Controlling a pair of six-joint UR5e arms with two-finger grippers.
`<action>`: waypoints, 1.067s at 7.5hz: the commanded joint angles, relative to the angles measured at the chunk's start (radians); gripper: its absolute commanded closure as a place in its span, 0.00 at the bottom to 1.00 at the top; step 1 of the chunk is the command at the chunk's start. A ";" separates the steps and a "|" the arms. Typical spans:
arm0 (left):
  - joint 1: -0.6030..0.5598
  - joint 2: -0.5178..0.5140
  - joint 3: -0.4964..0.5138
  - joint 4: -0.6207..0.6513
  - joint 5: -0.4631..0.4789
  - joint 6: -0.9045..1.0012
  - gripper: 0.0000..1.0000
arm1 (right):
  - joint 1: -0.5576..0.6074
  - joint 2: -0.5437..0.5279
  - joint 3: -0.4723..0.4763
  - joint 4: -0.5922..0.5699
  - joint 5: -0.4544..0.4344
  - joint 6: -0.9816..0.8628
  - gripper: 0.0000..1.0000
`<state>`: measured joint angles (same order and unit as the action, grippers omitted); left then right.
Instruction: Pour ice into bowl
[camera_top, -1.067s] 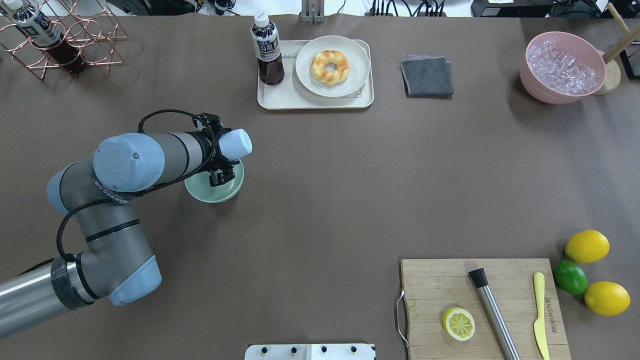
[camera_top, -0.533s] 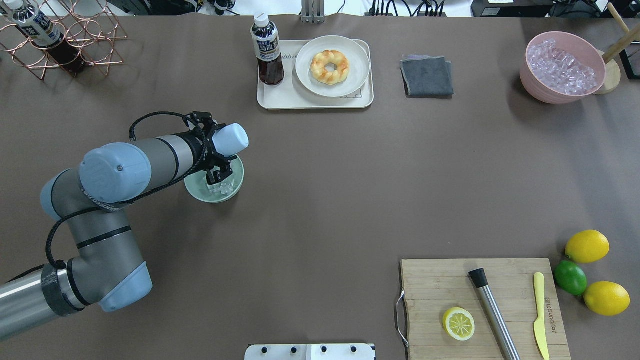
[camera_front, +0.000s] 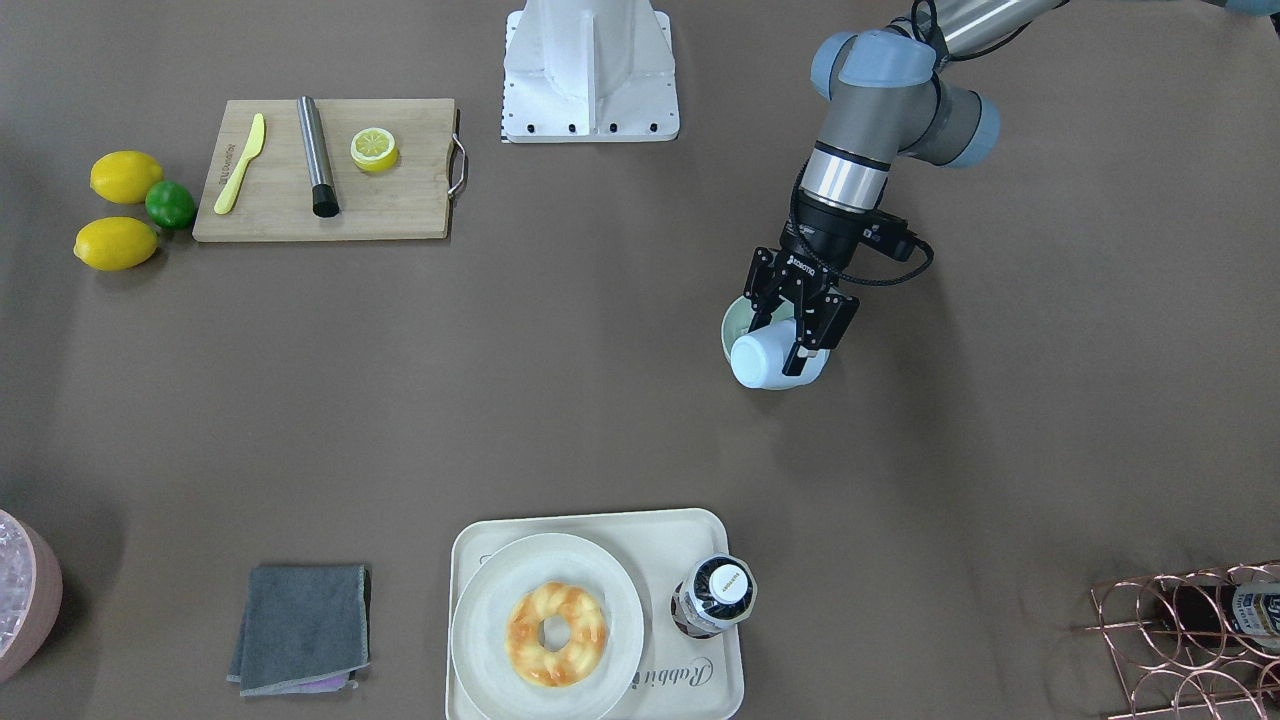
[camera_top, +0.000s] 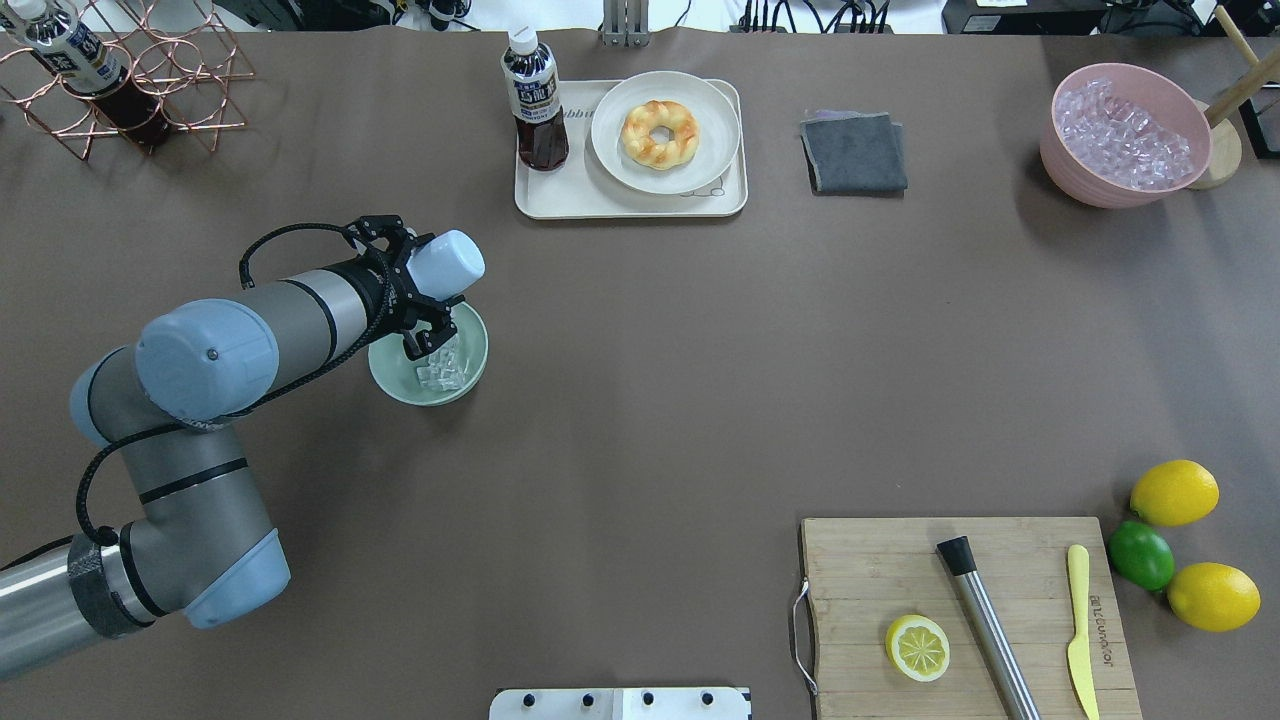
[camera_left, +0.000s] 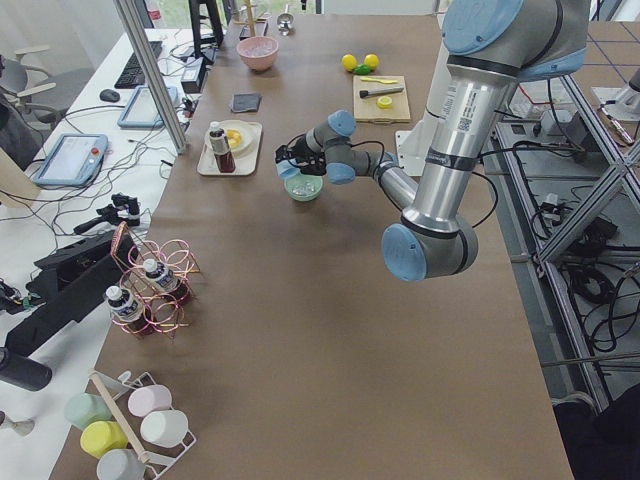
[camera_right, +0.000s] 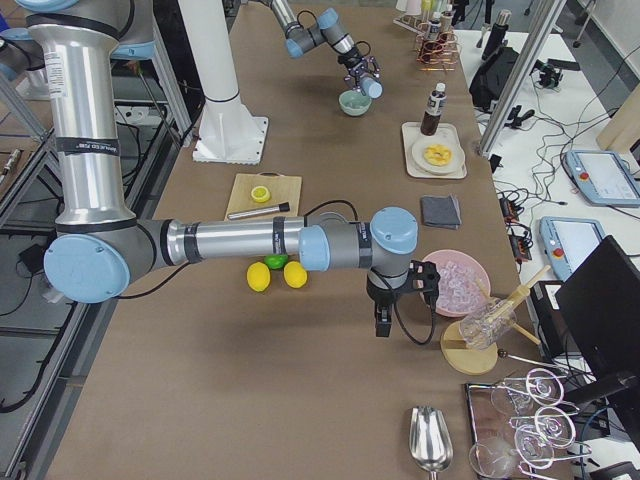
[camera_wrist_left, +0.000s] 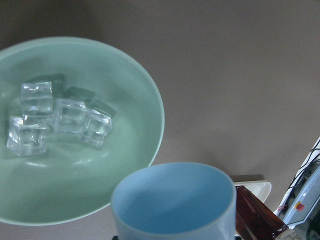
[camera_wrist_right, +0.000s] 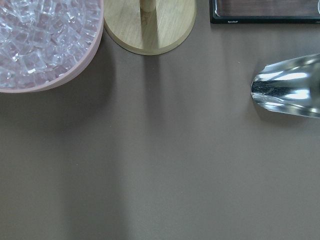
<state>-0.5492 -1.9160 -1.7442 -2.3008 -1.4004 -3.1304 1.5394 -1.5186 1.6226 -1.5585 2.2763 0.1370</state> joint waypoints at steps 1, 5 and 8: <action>0.000 0.002 -0.006 -0.006 0.018 -0.023 0.48 | -0.001 0.001 0.000 0.000 0.000 0.001 0.01; 0.041 0.023 -0.024 -0.075 0.151 -0.088 0.48 | -0.001 0.000 0.000 0.000 0.000 -0.002 0.00; -0.106 0.043 -0.130 0.202 -0.138 0.057 0.49 | -0.001 0.000 -0.001 0.001 0.000 -0.002 0.01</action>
<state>-0.5355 -1.8768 -1.8060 -2.3169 -1.3304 -3.1511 1.5386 -1.5185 1.6221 -1.5579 2.2764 0.1352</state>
